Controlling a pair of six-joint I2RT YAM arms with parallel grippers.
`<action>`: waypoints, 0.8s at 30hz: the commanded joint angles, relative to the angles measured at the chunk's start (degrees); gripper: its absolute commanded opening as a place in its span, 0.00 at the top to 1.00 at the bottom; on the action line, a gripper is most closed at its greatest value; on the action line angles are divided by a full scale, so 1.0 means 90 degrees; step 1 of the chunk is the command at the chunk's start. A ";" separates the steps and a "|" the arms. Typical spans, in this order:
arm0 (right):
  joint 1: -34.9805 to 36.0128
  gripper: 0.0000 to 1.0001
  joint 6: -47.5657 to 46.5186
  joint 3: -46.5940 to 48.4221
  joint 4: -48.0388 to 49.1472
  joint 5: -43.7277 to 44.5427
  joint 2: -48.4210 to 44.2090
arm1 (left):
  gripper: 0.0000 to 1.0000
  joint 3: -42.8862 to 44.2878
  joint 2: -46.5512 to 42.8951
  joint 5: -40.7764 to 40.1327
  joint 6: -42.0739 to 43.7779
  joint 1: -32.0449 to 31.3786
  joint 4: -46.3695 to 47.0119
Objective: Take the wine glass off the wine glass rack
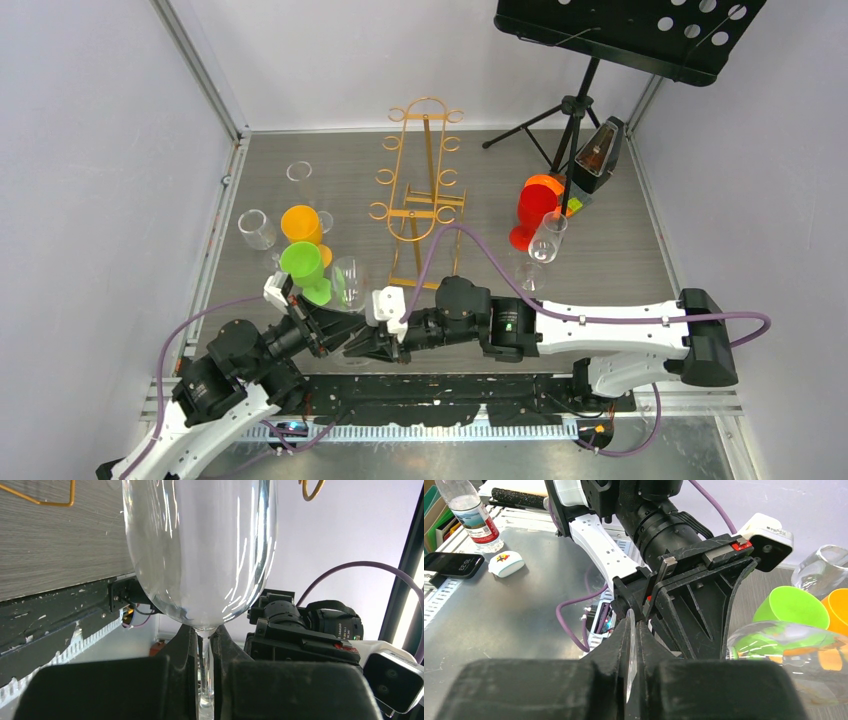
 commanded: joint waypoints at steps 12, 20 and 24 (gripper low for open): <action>0.0020 0.48 -0.0046 -0.0030 -0.0564 0.0692 -0.1074 | 1.00 -0.0244 -0.1375 0.0369 0.1123 0.0001 0.0210; 0.0020 0.43 0.0174 0.0210 -0.2231 0.1334 -0.1782 | 1.00 0.0302 -0.0129 0.1431 0.3081 0.0002 -0.0138; 0.0017 0.41 0.0309 0.0237 -0.2868 0.1560 -0.2038 | 1.00 0.0537 0.0561 0.1933 0.4047 0.0001 -0.0291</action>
